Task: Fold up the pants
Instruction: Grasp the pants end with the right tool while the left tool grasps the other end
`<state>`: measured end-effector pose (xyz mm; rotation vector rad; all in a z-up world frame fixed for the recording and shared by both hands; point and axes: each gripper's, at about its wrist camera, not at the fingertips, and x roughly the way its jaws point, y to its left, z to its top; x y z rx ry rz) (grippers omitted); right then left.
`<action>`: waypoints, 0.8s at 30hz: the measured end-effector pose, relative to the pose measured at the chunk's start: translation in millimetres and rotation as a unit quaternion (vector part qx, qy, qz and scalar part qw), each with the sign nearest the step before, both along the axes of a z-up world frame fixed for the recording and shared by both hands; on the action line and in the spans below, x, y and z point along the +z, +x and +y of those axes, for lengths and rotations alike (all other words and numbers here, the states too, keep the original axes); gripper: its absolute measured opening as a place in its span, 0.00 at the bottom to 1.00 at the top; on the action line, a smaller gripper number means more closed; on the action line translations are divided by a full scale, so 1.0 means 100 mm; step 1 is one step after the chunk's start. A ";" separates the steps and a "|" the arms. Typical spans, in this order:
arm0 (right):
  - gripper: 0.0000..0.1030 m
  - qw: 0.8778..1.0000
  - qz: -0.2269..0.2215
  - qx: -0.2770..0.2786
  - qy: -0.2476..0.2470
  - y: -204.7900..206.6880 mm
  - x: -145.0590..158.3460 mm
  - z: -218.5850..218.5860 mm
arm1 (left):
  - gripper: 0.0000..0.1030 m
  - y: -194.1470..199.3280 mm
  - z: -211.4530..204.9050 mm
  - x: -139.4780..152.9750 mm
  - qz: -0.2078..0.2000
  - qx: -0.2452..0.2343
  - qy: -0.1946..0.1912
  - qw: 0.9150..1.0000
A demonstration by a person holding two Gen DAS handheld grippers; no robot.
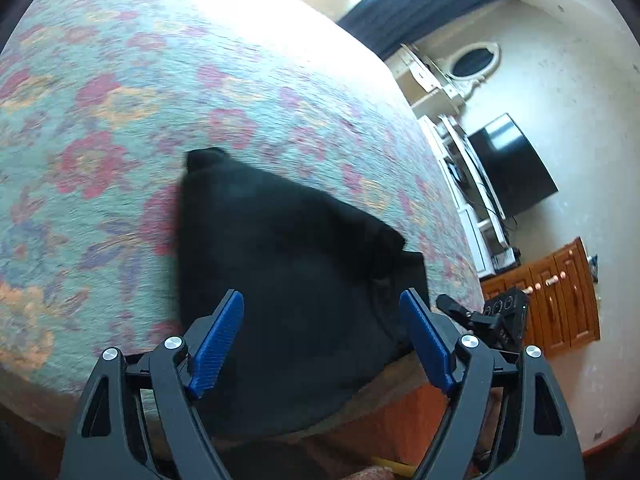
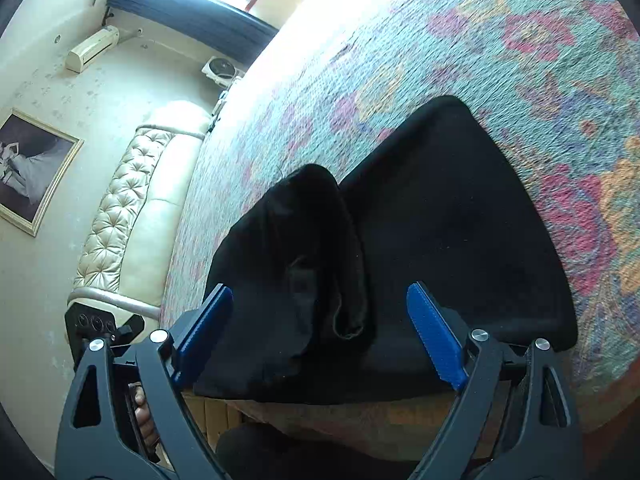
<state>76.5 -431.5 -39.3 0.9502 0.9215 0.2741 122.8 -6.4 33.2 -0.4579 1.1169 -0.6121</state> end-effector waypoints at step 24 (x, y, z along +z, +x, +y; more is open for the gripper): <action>0.13 0.987 -0.030 0.087 -0.135 0.22 0.49 0.33 | 0.80 0.04 0.44 -0.50 0.075 0.031 -0.034 0.996</action>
